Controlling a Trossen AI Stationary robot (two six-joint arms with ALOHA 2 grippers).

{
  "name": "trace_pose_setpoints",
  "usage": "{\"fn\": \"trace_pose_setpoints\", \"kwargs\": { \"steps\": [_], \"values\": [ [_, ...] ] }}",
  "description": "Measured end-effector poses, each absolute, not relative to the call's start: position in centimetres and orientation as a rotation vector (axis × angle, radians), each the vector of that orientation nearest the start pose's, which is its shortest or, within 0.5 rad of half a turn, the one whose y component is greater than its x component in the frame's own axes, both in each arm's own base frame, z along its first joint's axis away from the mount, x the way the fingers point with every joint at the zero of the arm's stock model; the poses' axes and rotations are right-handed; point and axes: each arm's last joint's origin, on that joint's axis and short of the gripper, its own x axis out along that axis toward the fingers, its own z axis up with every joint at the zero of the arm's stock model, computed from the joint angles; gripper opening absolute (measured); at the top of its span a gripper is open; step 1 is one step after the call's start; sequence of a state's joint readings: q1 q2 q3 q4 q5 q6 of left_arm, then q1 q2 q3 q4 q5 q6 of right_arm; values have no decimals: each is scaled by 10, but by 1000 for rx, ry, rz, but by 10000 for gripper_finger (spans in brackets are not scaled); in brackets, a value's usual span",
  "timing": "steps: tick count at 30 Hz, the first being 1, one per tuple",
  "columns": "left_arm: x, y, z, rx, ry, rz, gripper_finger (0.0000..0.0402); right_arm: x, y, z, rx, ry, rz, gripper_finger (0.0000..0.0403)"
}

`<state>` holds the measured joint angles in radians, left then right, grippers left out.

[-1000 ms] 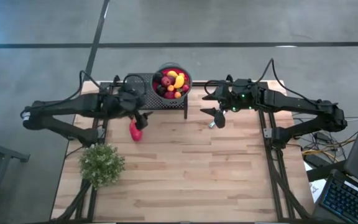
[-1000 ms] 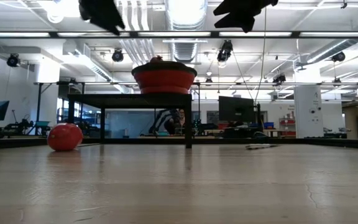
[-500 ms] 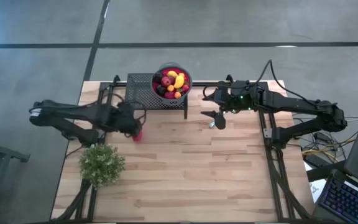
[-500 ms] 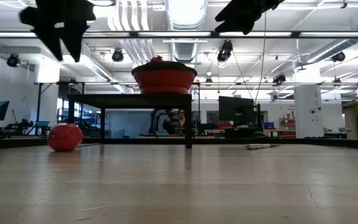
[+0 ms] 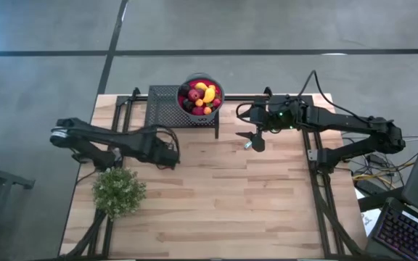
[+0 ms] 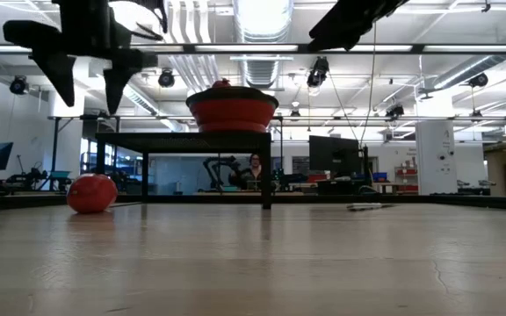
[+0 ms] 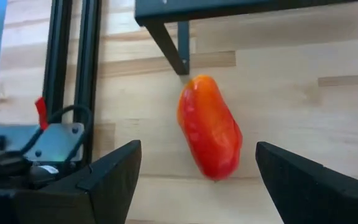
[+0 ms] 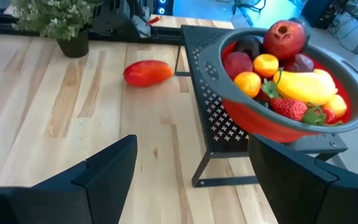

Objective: Pick & Place Fruit
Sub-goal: Put the orange mango into the red gray strainer bowl on the shelf

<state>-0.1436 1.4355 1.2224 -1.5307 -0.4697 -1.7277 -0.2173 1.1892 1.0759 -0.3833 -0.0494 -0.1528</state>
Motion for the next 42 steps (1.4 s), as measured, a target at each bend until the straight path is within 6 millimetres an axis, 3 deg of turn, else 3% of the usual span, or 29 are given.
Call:
{"fn": "trace_pose_setpoints", "kwargs": {
  "steps": [8,15,27,35,42],
  "values": [
    [235,-20,248,-762,929,1507,321,250,-54,323,-62,537,-127,275],
    [219,-11,214,-895,877,1484,321,250,-54,319,-55,550,-127,265],
    [200,10,166,-1031,711,1374,321,250,-54,318,-55,552,-127,302],
    [194,12,148,-1059,715,1349,321,250,-54,318,-40,551,-131,313],
    [191,13,144,-1015,713,1359,321,250,-54,318,-52,552,-127,292]
  ]
}}
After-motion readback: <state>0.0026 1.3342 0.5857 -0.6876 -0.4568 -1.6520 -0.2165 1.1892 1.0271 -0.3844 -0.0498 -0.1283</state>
